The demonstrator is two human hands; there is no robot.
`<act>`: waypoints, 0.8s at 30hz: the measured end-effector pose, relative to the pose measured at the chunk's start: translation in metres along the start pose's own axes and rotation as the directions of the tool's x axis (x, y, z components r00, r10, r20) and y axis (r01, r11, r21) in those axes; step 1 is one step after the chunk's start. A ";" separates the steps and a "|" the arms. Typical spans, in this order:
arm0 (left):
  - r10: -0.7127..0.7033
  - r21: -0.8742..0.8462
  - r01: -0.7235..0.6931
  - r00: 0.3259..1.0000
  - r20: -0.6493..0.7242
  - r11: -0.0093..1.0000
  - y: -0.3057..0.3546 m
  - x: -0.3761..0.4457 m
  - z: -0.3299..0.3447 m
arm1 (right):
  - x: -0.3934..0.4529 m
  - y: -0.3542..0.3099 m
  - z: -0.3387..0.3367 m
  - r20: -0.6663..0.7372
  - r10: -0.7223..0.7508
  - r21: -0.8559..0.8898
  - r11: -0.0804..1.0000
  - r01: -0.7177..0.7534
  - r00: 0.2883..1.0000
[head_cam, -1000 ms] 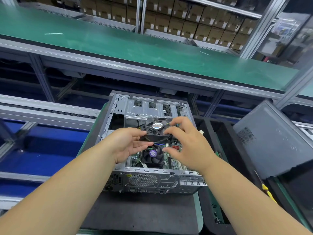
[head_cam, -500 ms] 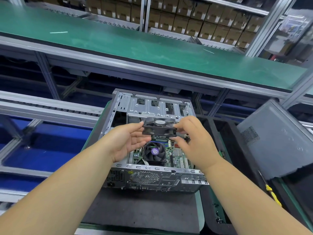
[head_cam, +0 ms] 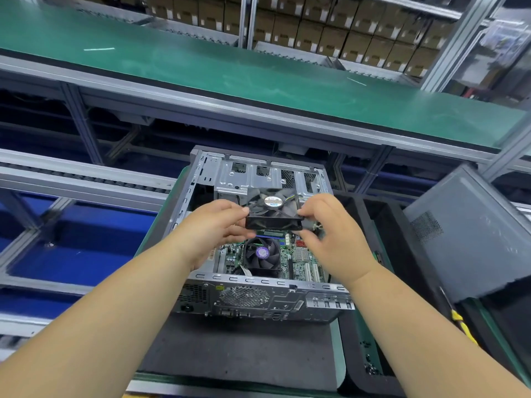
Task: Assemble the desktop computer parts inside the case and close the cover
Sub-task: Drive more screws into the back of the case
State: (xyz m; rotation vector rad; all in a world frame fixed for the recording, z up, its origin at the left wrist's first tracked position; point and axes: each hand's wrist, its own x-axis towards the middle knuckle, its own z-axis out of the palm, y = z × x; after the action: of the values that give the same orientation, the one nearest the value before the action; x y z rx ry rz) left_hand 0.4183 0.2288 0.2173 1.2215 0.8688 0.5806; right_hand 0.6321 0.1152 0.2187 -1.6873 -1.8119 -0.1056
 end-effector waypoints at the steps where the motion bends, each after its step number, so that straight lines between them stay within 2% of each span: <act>1: 0.017 0.205 -0.008 0.999 -0.044 0.979 -0.001 0.000 -0.001 | 0.000 0.001 0.001 0.041 0.040 0.030 0.999 -0.041 0.998; 2: 0.065 0.437 -0.021 0.994 -0.086 0.899 -0.003 0.000 -0.002 | -0.001 0.003 0.002 0.102 0.100 0.072 0.992 -0.108 0.990; 3: 0.134 0.634 -0.035 0.985 -0.109 0.773 -0.004 0.000 -0.003 | -0.001 0.004 0.004 0.177 0.170 0.110 0.975 -0.192 0.969; 4: 0.197 0.758 -0.045 0.974 -0.111 0.651 -0.006 0.000 -0.003 | -0.002 0.006 0.007 0.254 0.239 0.130 0.952 -0.278 0.937; 5: 0.236 0.813 -0.050 0.966 -0.109 0.581 -0.009 0.000 -0.003 | -0.003 0.008 0.010 0.319 0.297 0.132 0.926 -0.353 0.900; 6: 0.246 0.820 -0.060 0.964 -0.099 0.568 -0.011 0.000 -0.004 | -0.005 0.011 0.013 0.374 0.351 0.129 0.897 -0.423 0.858; 9: 0.178 0.718 -0.132 0.984 0.011 0.684 -0.017 0.003 -0.005 | -0.009 0.018 0.020 0.520 0.446 0.214 0.758 -0.616 0.729; 10: 0.161 0.713 -0.158 0.985 0.064 0.683 -0.019 0.005 -0.006 | -0.009 0.019 0.022 0.562 0.444 0.260 0.706 -0.659 0.698; 12: 0.160 0.757 -0.210 0.977 0.140 0.618 -0.023 0.009 -0.006 | -0.010 0.022 0.026 0.628 0.422 0.316 0.630 -0.710 0.654; 16: 0.225 0.809 -0.281 0.956 0.188 0.516 -0.031 0.014 -0.004 | -0.011 0.029 0.030 0.668 0.389 0.341 0.598 -0.725 0.635; 19: 0.252 0.810 -0.320 0.943 0.219 0.491 -0.032 0.015 -0.004 | -0.011 0.032 0.032 0.662 0.359 0.329 0.650 -0.685 0.658; 22: 0.220 0.806 -0.342 0.938 0.266 0.483 -0.030 0.013 -0.007 | -0.011 0.031 0.034 0.674 0.306 0.330 0.690 -0.645 0.672; 24: 0.163 0.809 -0.337 0.942 0.295 0.482 -0.029 0.011 -0.008 | -0.010 0.028 0.037 0.702 0.277 0.314 0.707 -0.634 0.656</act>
State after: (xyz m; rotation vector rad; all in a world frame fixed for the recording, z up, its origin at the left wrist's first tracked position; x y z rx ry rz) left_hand 0.4155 0.2343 0.1859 2.3259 0.8352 0.2243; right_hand 0.6426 0.1287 0.1749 -1.8011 -1.4841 1.2238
